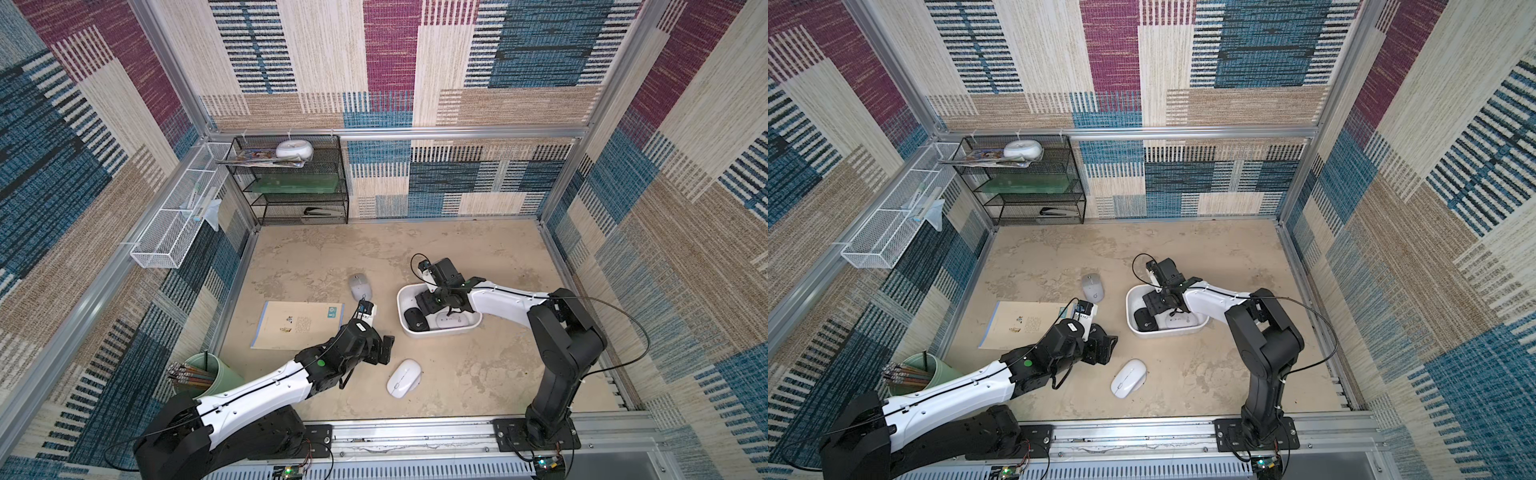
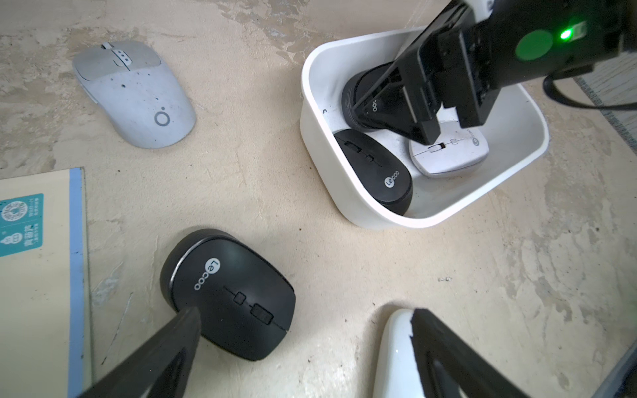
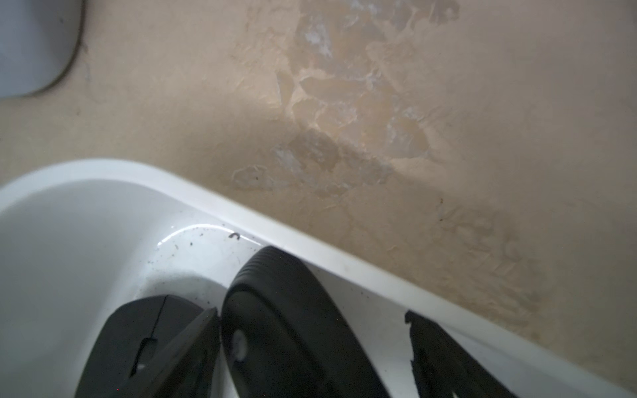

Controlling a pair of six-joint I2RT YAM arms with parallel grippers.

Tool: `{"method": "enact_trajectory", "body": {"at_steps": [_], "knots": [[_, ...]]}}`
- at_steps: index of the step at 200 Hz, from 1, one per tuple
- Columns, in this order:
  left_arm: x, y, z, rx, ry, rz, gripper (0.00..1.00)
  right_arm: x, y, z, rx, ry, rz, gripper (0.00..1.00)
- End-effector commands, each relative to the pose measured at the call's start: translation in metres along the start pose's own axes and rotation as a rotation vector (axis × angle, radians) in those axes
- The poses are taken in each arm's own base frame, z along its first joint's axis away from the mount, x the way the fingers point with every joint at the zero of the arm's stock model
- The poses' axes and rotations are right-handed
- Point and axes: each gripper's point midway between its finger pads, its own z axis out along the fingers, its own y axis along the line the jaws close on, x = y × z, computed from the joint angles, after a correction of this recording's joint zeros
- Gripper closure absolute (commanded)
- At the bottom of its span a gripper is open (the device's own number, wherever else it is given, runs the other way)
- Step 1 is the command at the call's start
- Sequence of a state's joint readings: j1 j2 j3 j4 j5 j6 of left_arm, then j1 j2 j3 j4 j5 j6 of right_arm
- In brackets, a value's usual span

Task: Take out the mouse from the storage box
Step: Pick up the mouse from the storage box.

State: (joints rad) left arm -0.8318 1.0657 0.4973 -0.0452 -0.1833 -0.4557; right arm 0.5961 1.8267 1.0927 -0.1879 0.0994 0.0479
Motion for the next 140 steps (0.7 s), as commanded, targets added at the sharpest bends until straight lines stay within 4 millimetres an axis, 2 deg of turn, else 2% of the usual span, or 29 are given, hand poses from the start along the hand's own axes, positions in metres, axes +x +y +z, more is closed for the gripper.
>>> {"method": "enact_trajectory", "body": {"at_steps": [1,30,69,106,140], "knots": [[-0.004,-0.004,0.000,0.019,-0.016,0.007,0.01,0.015,0.001,0.005,-0.011,0.051,-0.010,0.12],[0.000,-0.001,0.001,0.010,-0.004,0.007,0.01,0.021,0.000,0.002,-0.017,0.050,0.035,0.13],[0.004,0.001,0.002,0.009,0.000,-0.005,0.01,0.023,0.007,-0.005,-0.096,0.030,0.110,0.29],[0.002,0.001,0.000,0.005,-0.004,0.000,0.01,0.029,0.005,-0.003,-0.084,0.037,0.132,0.34],[0.002,0.001,0.000,0.010,-0.004,-0.008,0.01,0.021,0.009,-0.011,-0.112,0.005,0.162,0.41]]}}
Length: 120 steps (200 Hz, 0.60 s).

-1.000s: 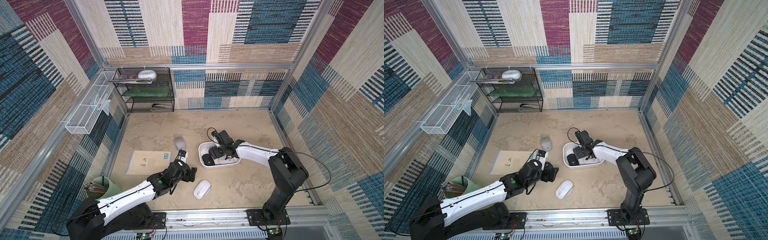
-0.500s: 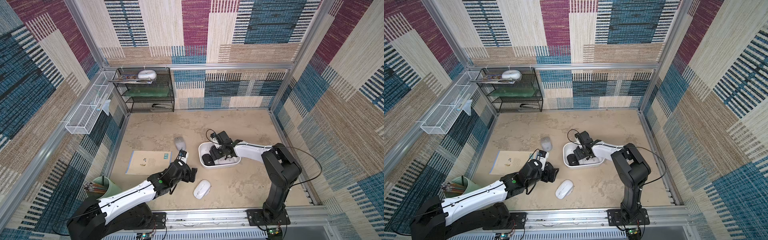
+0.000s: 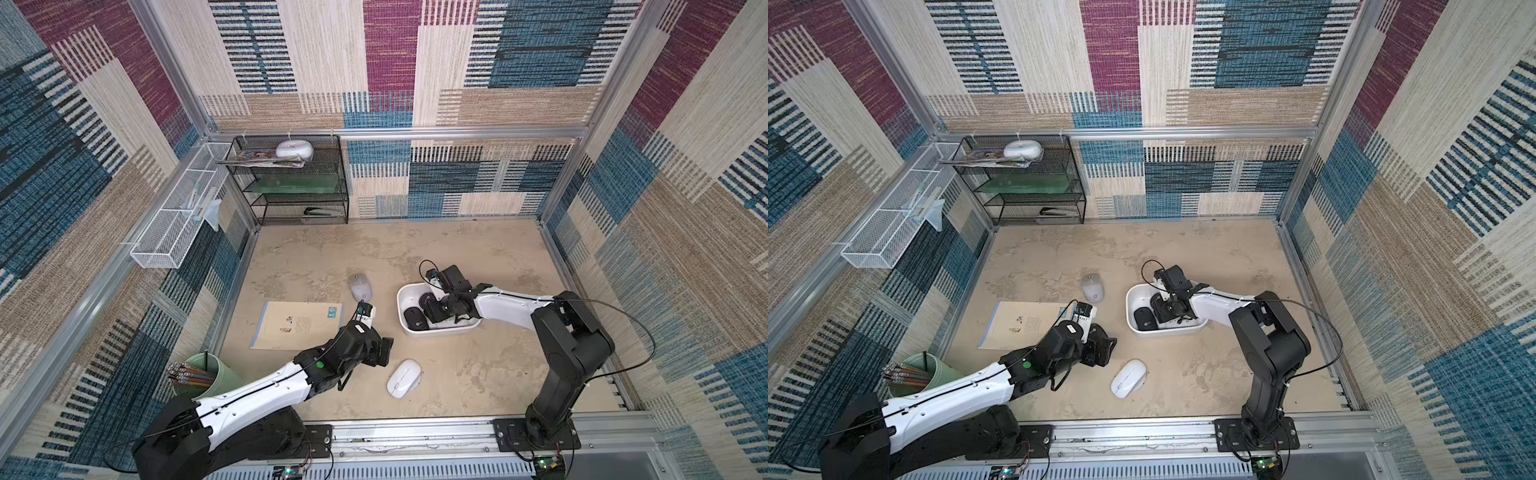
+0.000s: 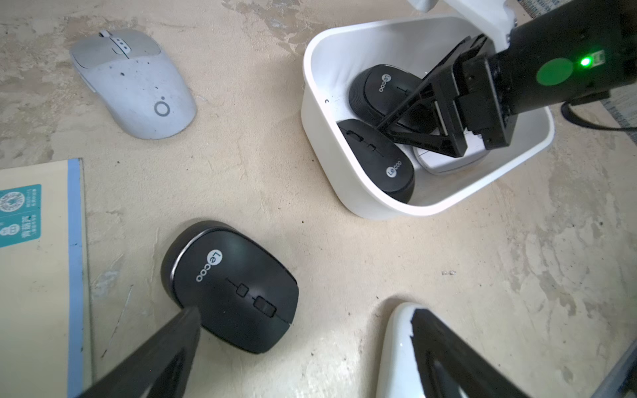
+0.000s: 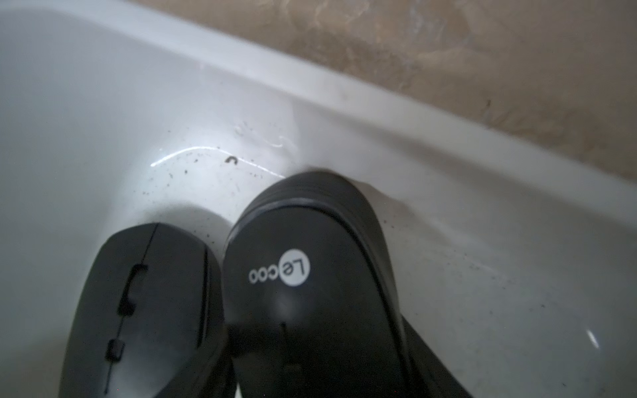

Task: Take out the mouse from the storage box
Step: Pick up the mouse from the storage box.

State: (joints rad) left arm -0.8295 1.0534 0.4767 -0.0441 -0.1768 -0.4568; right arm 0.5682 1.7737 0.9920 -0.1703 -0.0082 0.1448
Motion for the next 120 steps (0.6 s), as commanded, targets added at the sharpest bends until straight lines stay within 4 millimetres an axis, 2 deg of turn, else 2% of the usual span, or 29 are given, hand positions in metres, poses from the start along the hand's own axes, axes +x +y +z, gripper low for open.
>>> {"method": "enact_trajectory", "body": {"at_steps": [1,28,78,120], "knots": [[-0.004,-0.002,0.000,0.009,-0.014,-0.008,0.01,-0.007,0.004,-0.007,-0.025,-0.035,0.041,0.41],[-0.003,-0.002,0.001,0.010,-0.008,-0.012,0.01,-0.014,0.005,-0.013,-0.025,-0.065,0.057,0.44],[-0.003,-0.002,0.002,0.009,-0.007,-0.012,0.01,-0.012,0.007,-0.014,-0.040,-0.075,0.072,0.49],[-0.005,-0.003,0.001,0.013,-0.012,-0.020,0.01,-0.023,0.010,-0.042,-0.055,-0.138,0.086,0.51]]}}
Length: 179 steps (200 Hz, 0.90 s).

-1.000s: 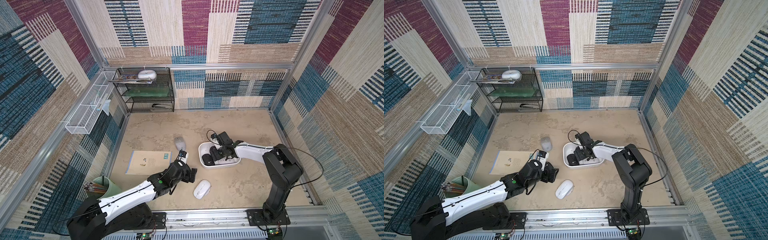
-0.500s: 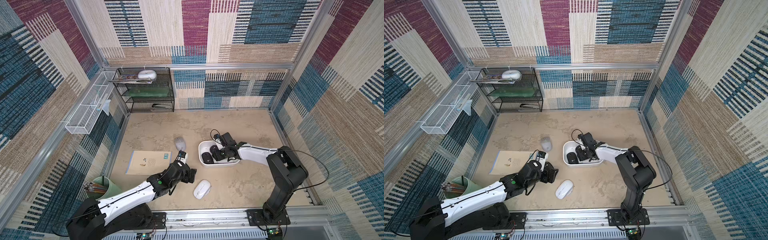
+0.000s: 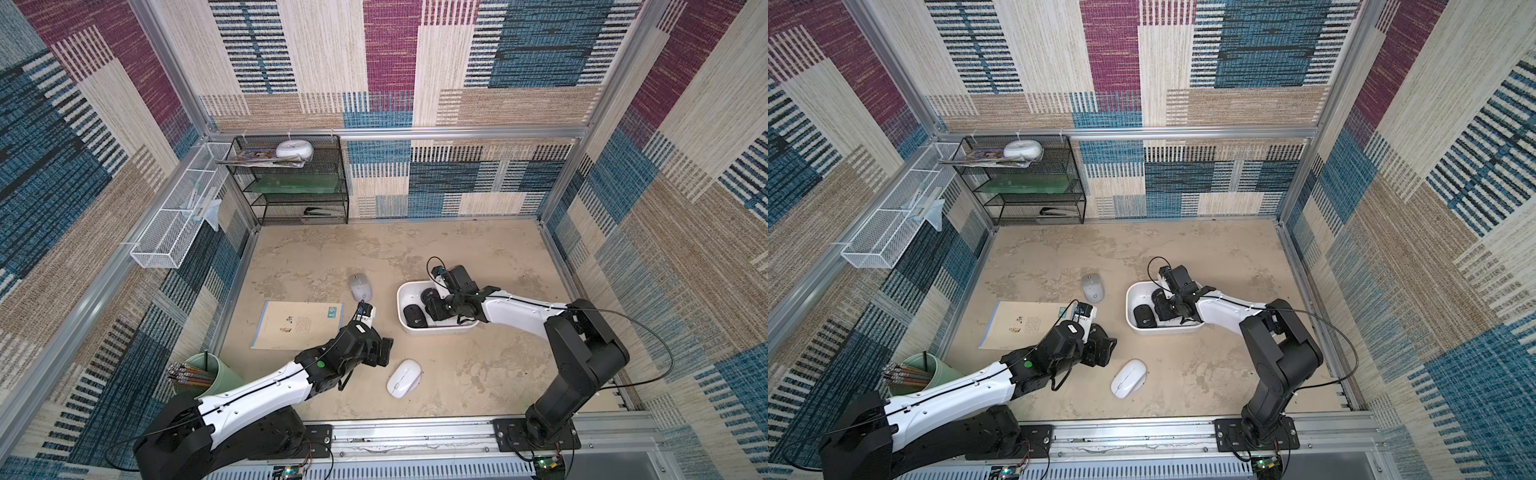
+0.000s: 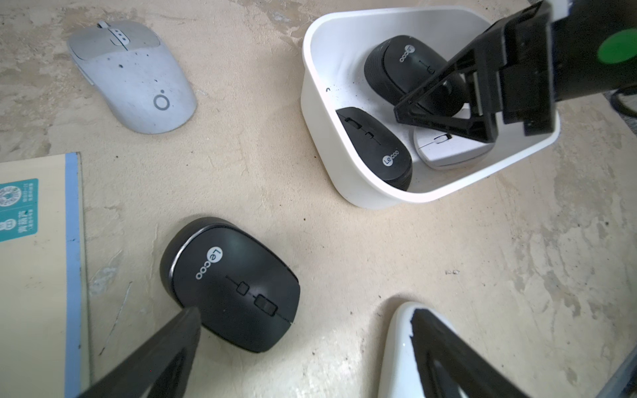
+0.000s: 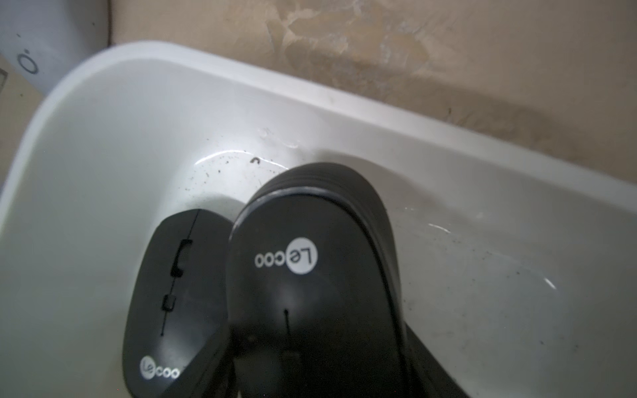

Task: Take out the mouse from the storage box
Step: Pick up the mouse from the storage box, then place the mouse at the center of the board.

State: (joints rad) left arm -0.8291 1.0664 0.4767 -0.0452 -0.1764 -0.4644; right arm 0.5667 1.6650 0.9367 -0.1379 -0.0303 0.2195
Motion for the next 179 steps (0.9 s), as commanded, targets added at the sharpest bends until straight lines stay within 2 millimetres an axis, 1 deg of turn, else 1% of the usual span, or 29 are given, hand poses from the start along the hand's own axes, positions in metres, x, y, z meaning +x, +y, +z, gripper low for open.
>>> {"method": "enact_trajectory", "body": {"at_steps": [1,16,38,64,87,117,126,142,146,166,179], "knots": [[-0.008,-0.005,-0.002,0.020,-0.025,-0.014,0.01,-0.015,0.007,-0.016,-0.024,-0.058,0.014,0.51],[-0.010,-0.004,-0.002,0.015,-0.032,-0.013,0.01,-0.018,0.008,-0.030,-0.019,-0.082,0.010,0.51],[-0.016,-0.006,-0.003,0.020,-0.043,-0.020,0.01,-0.014,0.009,-0.050,-0.017,-0.100,0.027,0.51],[-0.022,-0.011,-0.004,0.038,-0.055,-0.027,0.01,0.001,0.028,-0.074,-0.048,-0.106,0.009,0.51],[-0.027,-0.012,-0.004,0.030,-0.062,-0.014,0.01,0.023,0.040,-0.087,-0.063,-0.082,0.019,0.51],[-0.035,-0.009,-0.002,0.013,-0.071,-0.019,0.01,0.053,0.055,-0.100,-0.096,-0.051,0.037,0.51],[-0.038,-0.011,-0.001,0.018,-0.064,-0.026,0.00,0.061,0.060,-0.102,-0.115,-0.048,0.049,0.52],[-0.043,-0.019,-0.001,0.045,-0.039,-0.015,0.01,0.078,0.068,-0.102,-0.143,-0.040,0.074,0.52],[-0.045,-0.021,-0.002,0.049,-0.036,-0.012,0.01,0.083,0.068,-0.101,-0.143,-0.035,0.082,0.52],[-0.041,-0.020,-0.003,0.036,0.001,-0.001,0.01,0.105,0.067,-0.096,-0.130,-0.002,0.112,0.53],[-0.040,-0.020,-0.003,0.041,0.004,-0.014,0.01,0.118,0.063,-0.093,-0.111,0.006,0.130,0.53]]}}
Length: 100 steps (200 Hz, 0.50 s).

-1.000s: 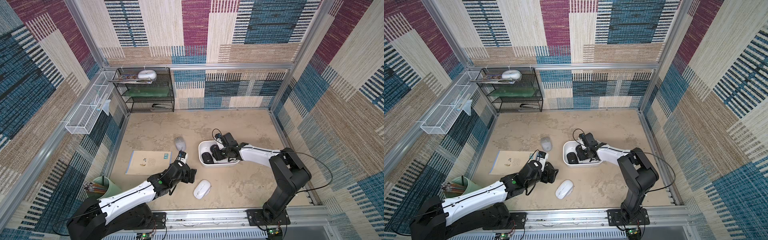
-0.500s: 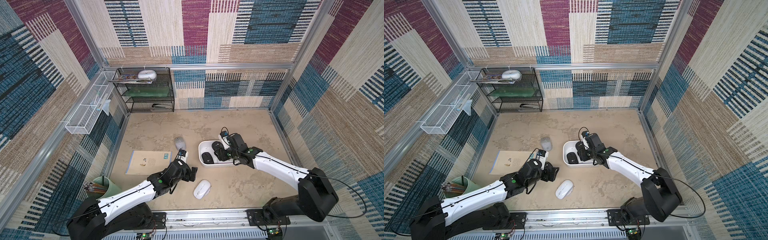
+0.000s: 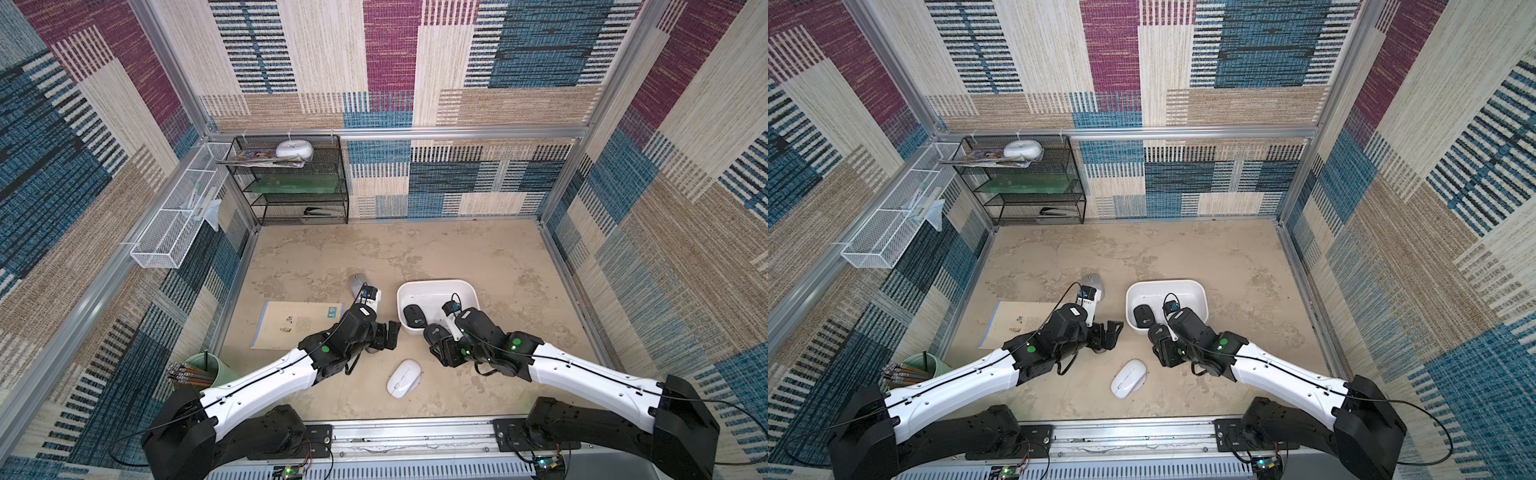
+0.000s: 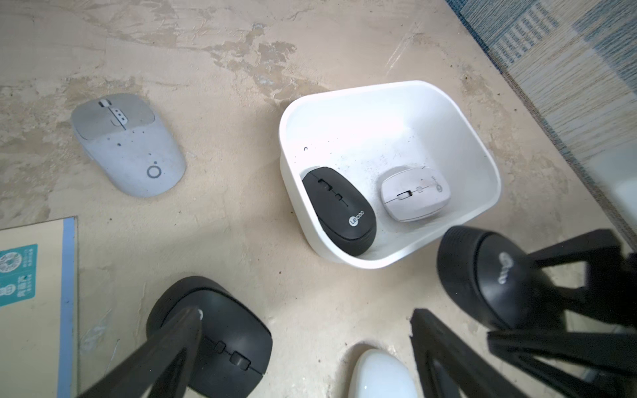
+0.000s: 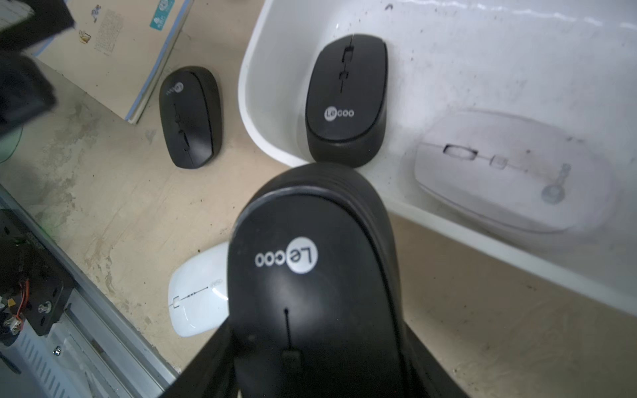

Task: Take out the mouse from the storage box
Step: Place the mouse at the center of the board.

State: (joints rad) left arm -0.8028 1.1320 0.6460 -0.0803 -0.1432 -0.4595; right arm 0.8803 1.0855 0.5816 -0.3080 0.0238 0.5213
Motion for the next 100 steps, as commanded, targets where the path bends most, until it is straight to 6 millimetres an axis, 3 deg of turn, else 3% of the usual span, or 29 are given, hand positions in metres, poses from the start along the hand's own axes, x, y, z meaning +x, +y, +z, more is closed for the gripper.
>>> {"method": "enact_trajectory", "body": {"at_steps": [1,46,83,100], "knots": [[0.011,0.002,0.000,0.000,0.057,0.005,0.01,0.015,-0.007,0.003,0.033,-0.001,0.081,0.53],[-0.019,-0.024,0.005,0.047,0.087,0.058,0.00,0.030,-0.019,0.009,0.063,0.003,0.101,0.51],[-0.024,-0.036,0.020,0.042,0.220,0.133,0.01,0.041,-0.025,0.023,0.072,0.012,0.136,0.48],[-0.026,-0.047,0.029,0.079,0.245,0.137,0.01,0.045,-0.027,0.025,0.074,0.020,0.135,0.41]]}}
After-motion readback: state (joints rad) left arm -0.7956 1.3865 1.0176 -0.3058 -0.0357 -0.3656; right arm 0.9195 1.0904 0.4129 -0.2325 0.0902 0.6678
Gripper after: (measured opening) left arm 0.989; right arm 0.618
